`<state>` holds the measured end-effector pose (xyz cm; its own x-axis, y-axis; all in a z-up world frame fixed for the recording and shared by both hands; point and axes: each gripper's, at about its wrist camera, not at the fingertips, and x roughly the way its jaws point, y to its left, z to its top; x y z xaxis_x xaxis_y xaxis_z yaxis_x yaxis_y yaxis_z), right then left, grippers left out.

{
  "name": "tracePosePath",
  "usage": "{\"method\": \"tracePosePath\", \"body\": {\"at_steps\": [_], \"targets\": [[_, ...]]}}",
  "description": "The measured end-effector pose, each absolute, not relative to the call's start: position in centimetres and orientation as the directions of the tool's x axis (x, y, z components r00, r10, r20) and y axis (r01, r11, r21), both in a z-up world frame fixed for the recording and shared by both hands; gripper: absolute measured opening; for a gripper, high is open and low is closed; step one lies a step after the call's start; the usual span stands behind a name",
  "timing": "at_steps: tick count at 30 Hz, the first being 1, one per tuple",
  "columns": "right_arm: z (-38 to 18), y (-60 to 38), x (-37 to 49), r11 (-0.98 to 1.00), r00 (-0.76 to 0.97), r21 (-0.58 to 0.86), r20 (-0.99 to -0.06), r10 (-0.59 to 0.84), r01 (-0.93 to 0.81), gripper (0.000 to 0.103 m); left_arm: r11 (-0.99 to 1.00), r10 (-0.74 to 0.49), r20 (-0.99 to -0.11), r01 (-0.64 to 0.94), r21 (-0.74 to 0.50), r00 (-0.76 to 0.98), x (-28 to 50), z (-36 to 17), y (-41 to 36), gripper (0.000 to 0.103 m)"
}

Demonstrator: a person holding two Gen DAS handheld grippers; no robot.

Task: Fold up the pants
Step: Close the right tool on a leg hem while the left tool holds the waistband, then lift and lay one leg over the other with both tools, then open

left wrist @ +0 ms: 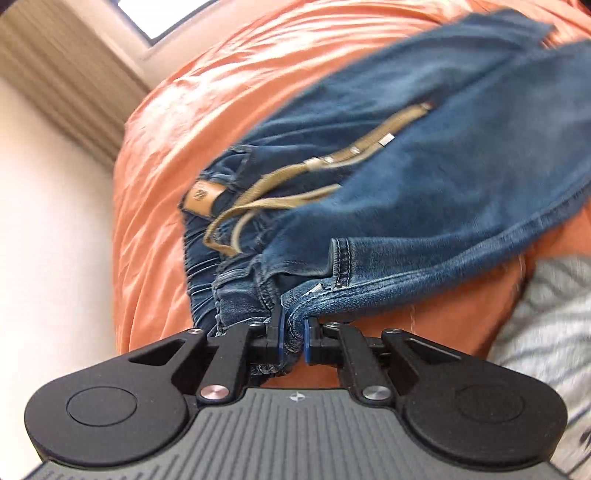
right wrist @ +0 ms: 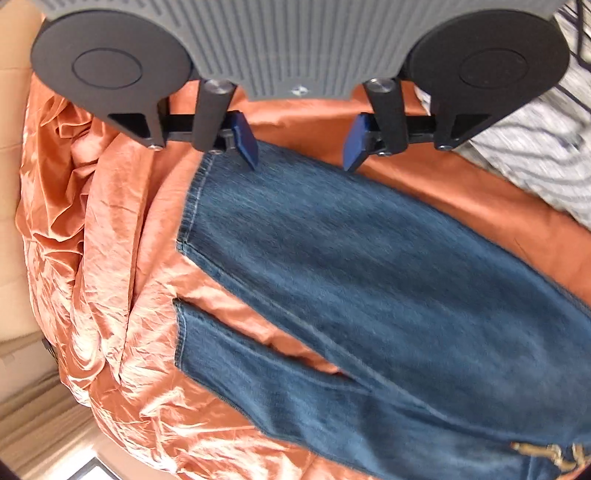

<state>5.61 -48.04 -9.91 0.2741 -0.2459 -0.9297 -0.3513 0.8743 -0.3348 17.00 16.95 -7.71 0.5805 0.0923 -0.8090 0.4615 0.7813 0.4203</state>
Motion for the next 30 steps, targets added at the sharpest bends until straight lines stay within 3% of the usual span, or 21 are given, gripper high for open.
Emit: {"method": "tracePosePath", "body": {"at_steps": [10, 12, 13, 14, 21, 30], "targets": [[-17.6, -48.3, 3.5, 0.679, 0.385, -0.458, -0.883, -0.270, -0.573, 0.037, 0.842, 0.208, -0.768, 0.289, 0.456, 0.606, 17.2, -6.9, 15.5, 0.009], [-17.7, -48.3, 3.3, 0.667, 0.440, -0.489, -0.860, -0.259, -0.562, 0.023, 0.851, 0.222, -0.767, 0.265, 0.454, 0.601, 17.3, -6.8, 15.4, 0.009], [-17.5, -48.4, 3.3, 0.665, 0.466, -0.505, -0.846, -0.257, -0.550, 0.006, 0.856, 0.224, -0.768, 0.255, 0.449, 0.600, 17.4, -6.7, 15.4, 0.009], [-17.1, -48.5, 3.2, 0.670, 0.492, -0.514, -0.835, -0.247, -0.536, 0.001, 0.861, 0.226, -0.767, 0.246, 0.446, 0.601, 17.3, -6.6, 15.5, 0.009], [-11.9, -49.5, 4.0, 0.718, 0.613, -0.558, -0.755, -0.232, -0.416, 0.000, 0.891, 0.240, -0.740, 0.161, 0.425, 0.629, 18.0, -5.2, 16.0, 0.009], [-5.5, -49.8, 12.8, 0.722, 0.735, -0.651, -0.606, -0.306, -0.237, 0.000, 0.909, 0.252, -0.676, 0.071, 0.411, 0.693, 23.2, -0.7, 15.9, 0.009]]}}
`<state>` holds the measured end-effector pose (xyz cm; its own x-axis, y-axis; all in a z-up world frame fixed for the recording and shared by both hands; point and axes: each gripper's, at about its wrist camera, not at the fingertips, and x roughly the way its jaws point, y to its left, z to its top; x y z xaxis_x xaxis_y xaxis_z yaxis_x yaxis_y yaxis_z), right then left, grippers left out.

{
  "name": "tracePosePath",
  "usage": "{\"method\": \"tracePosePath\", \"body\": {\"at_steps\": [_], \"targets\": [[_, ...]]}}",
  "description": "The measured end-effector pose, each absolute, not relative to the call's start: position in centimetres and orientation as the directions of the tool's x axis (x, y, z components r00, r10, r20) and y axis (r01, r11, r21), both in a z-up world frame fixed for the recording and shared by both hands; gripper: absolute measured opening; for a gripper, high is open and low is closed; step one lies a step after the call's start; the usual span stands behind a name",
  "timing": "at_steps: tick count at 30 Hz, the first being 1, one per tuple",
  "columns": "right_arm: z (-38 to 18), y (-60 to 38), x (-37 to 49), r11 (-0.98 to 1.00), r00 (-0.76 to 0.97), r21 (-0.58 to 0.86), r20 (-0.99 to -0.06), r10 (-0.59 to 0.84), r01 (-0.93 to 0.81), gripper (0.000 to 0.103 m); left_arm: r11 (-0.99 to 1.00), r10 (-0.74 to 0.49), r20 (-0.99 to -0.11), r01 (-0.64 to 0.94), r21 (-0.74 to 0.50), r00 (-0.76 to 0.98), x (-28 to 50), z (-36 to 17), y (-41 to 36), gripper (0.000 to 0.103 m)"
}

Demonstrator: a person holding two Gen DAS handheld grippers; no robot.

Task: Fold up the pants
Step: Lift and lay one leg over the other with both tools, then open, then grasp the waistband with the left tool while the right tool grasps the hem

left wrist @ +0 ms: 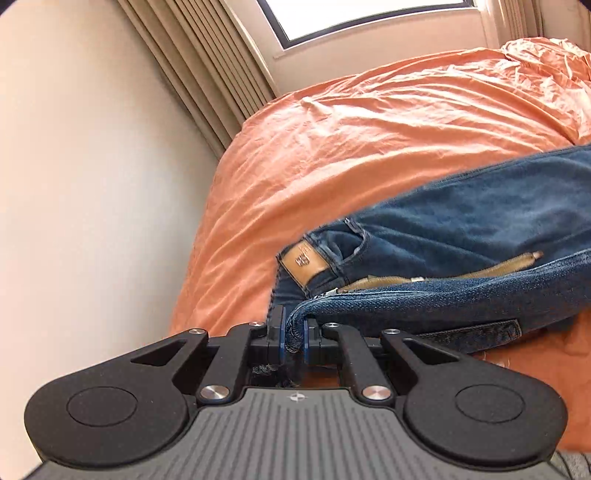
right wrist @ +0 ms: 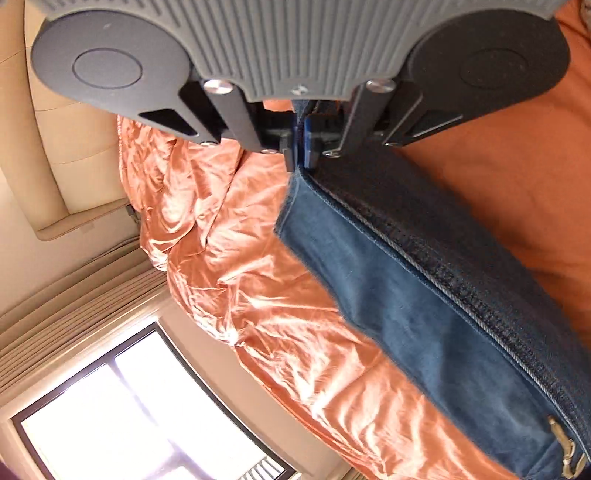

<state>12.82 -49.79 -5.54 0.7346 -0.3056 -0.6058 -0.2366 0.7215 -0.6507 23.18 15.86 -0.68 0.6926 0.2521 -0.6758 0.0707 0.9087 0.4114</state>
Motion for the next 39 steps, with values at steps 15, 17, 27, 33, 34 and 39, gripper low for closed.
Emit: {"method": "tracePosePath", "body": {"at_steps": [15, 17, 27, 33, 34, 39], "targets": [[-11.4, -50.2, 34.3, 0.714, 0.661, -0.667, -0.636, -0.397, -0.212, 0.000, 0.895, 0.309, -0.720, 0.066, 0.441, 0.621, 40.3, -6.1, 14.7, 0.009], [-13.7, -50.1, 36.3, 0.710, 0.636, -0.664, -0.657, -0.405, -0.234, 0.000, 0.898, 0.311, -0.743, 0.074, 0.434, 0.593, 42.1, -8.3, 14.7, 0.009], [-22.6, -49.6, 42.4, 0.694, 0.558, -0.650, -0.714, -0.421, -0.308, 0.000, 0.907, 0.302, -0.790, 0.094, 0.411, 0.534, 46.4, -14.7, 15.3, 0.011], [-22.8, -49.5, 42.6, 0.705, 0.561, -0.657, -0.701, -0.440, -0.267, 0.000, 0.903, 0.309, -0.783, 0.093, 0.420, 0.540, 46.7, -15.0, 15.2, 0.016], [-22.5, -49.4, 42.6, 0.713, 0.560, -0.653, -0.700, -0.442, -0.254, 0.001, 0.901, 0.310, -0.776, 0.091, 0.424, 0.550, 46.4, -14.6, 15.2, 0.019], [-18.6, -49.5, 41.2, 0.781, 0.568, -0.610, -0.693, -0.443, -0.134, 0.047, 0.929, 0.260, -0.755, 0.059, 0.366, 0.602, 44.4, -10.5, 15.9, 0.089]]}}
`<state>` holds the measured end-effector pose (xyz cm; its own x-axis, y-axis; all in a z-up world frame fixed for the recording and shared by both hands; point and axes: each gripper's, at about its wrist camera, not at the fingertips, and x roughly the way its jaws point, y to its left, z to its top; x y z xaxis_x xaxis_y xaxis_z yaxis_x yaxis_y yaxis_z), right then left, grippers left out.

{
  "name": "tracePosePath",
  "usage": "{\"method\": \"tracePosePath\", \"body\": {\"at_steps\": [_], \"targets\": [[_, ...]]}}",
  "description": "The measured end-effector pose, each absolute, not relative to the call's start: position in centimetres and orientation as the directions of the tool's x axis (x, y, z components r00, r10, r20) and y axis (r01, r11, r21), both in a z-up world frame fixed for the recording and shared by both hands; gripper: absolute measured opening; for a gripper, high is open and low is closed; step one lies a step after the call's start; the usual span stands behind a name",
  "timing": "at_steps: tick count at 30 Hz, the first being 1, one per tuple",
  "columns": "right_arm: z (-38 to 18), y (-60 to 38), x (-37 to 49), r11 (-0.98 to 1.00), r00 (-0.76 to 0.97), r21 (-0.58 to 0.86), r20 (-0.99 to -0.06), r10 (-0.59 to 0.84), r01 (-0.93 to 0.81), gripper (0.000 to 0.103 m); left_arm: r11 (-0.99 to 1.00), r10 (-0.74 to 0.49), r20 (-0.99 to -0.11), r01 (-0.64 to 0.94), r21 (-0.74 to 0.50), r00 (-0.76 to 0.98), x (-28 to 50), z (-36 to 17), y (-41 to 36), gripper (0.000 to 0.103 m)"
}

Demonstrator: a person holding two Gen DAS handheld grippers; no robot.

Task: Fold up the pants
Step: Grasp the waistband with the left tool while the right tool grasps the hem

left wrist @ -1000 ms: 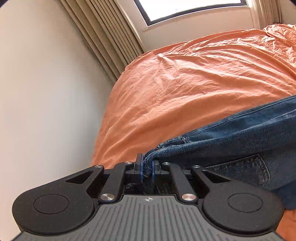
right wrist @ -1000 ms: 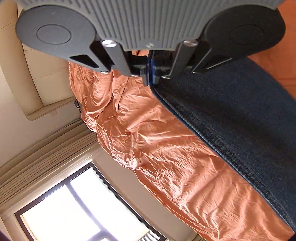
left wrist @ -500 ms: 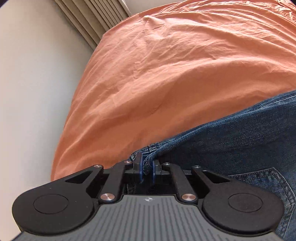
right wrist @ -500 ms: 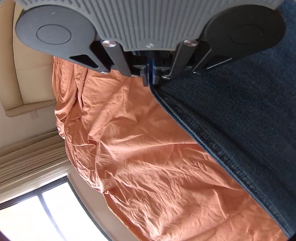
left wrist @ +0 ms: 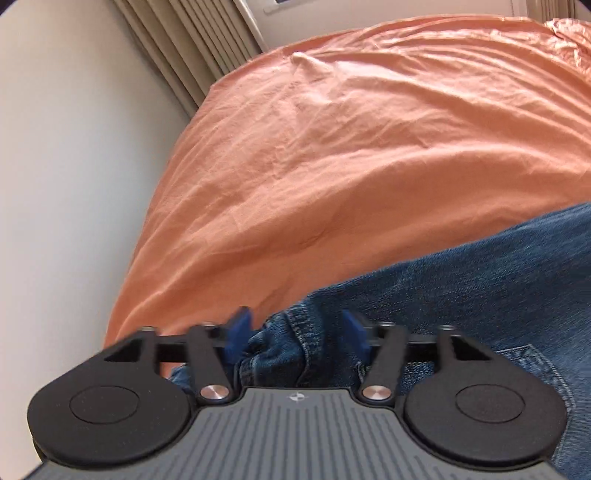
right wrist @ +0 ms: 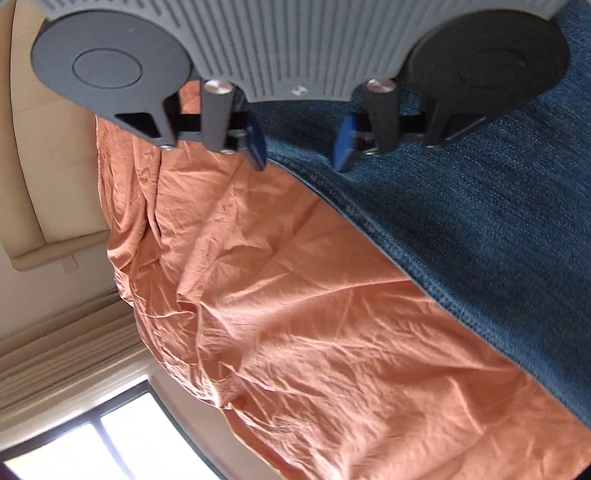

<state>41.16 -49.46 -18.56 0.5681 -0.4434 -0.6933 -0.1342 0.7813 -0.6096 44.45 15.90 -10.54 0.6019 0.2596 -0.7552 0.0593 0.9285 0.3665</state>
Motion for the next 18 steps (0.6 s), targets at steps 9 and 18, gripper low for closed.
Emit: {"method": "tracePosePath", "body": {"at_steps": [9, 18], "targets": [[-12.4, -42.6, 33.6, 0.982, 0.555, -0.188, -0.820, -0.144, -0.023, 0.056, 0.990, 0.135, -0.814, -0.044, 0.133, 0.565, 37.0, -3.6, 21.1, 0.082], [-13.7, -27.9, 22.3, 0.963, 0.532, 0.204, -0.804, 0.267, -0.175, 0.055, 0.970, -0.062, -0.822, -0.160, -0.183, 0.565, 27.4, -5.3, 27.7, 0.081]]}}
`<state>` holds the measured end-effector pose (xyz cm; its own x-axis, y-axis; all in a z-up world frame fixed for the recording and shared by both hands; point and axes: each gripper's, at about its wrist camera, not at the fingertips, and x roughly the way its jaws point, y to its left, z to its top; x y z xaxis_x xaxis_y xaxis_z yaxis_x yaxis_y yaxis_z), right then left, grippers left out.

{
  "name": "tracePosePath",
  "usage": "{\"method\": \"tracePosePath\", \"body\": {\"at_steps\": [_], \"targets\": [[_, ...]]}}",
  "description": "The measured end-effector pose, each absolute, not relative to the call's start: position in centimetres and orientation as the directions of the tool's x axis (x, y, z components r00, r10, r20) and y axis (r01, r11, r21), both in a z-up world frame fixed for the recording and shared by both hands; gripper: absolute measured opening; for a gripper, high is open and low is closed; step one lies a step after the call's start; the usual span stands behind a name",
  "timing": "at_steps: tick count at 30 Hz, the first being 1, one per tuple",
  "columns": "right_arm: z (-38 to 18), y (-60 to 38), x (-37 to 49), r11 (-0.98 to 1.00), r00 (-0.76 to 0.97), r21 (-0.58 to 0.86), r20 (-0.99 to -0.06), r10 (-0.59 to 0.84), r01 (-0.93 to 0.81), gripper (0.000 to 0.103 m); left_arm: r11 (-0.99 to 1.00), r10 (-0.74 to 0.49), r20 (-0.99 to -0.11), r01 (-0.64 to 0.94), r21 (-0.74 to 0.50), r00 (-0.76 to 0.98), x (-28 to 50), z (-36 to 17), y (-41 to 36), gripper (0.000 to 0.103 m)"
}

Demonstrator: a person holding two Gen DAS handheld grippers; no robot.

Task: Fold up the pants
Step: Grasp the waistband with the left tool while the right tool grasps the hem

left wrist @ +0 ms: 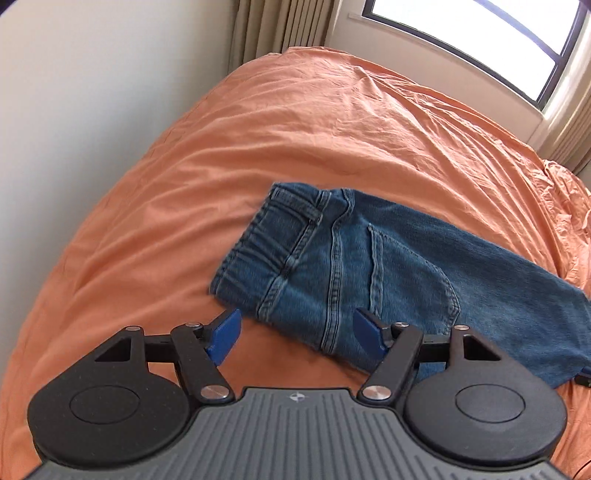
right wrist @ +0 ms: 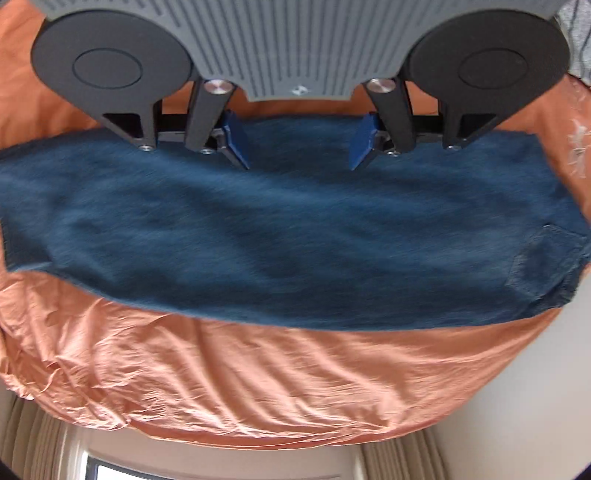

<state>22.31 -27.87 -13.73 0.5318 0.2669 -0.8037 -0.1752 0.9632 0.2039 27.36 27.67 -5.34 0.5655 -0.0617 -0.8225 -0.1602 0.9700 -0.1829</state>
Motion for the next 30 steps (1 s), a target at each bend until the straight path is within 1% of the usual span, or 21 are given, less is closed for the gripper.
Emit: {"method": "tracePosePath", "body": {"at_steps": [3, 8, 11, 13, 16, 18, 20, 22, 24, 27, 30], "targets": [[-14.9, -23.0, 18.6, 0.934, 0.529, 0.277, -0.770, 0.357, -0.226, 0.055, 0.955, -0.105, -0.819, -0.171, -0.240, 0.564, 25.4, -6.7, 28.7, 0.081], [-17.0, -15.3, 15.0, 0.891, 0.509, 0.311, -0.736, 0.446, -0.330, 0.055, 0.939, -0.150, -0.809, -0.175, -0.297, 0.568, 23.2, -8.6, 30.0, 0.081], [-18.2, -11.4, 14.9, 0.891, 0.526, 0.262, -0.732, 0.434, -0.370, 0.055, 0.923, -0.190, -0.798, -0.173, -0.344, 0.572, 22.7, -9.3, 30.5, 0.081], [-19.2, -9.2, 15.3, 0.892, 0.535, 0.240, -0.729, 0.427, -0.384, 0.057, 0.925, -0.200, -0.793, -0.155, -0.346, 0.576, 22.4, -9.5, 30.4, 0.081], [-19.7, -7.1, 16.6, 0.898, 0.578, 0.157, -0.717, 0.390, -0.411, 0.058, 0.929, -0.209, -0.784, -0.132, -0.346, 0.584, 22.2, -9.5, 30.4, 0.081], [-18.9, -6.5, 16.8, 0.898, 0.618, 0.099, -0.693, 0.371, -0.428, 0.055, 0.927, -0.221, -0.780, -0.124, -0.355, 0.585, 22.4, -9.6, 30.6, 0.081], [-17.4, -6.6, 16.5, 0.896, 0.653, 0.073, -0.659, 0.373, -0.439, 0.050, 0.924, -0.229, -0.775, -0.117, -0.363, 0.589, 22.6, -9.8, 30.8, 0.081], [-16.3, -6.4, 16.3, 0.885, 0.681, 0.037, -0.625, 0.383, -0.464, 0.050, 0.920, -0.240, -0.770, -0.114, -0.374, 0.592, 22.8, -10.0, 31.0, 0.081], [-16.3, -5.9, 16.7, 0.876, 0.678, -0.001, -0.634, 0.372, -0.482, 0.050, 0.912, -0.253, -0.766, -0.119, -0.393, 0.591, 23.2, -10.4, 31.2, 0.081], [-17.9, -5.5, 17.3, 0.875, 0.654, -0.013, -0.670, 0.352, -0.484, 0.050, 0.899, -0.261, -0.762, -0.138, -0.415, 0.593, 23.8, -11.0, 31.4, 0.081], [-19.5, -5.0, 17.7, 0.881, 0.660, -0.027, -0.673, 0.334, -0.473, 0.049, 0.888, -0.273, -0.755, -0.145, -0.436, 0.596, 24.2, -11.4, 31.4, 0.081]]}}
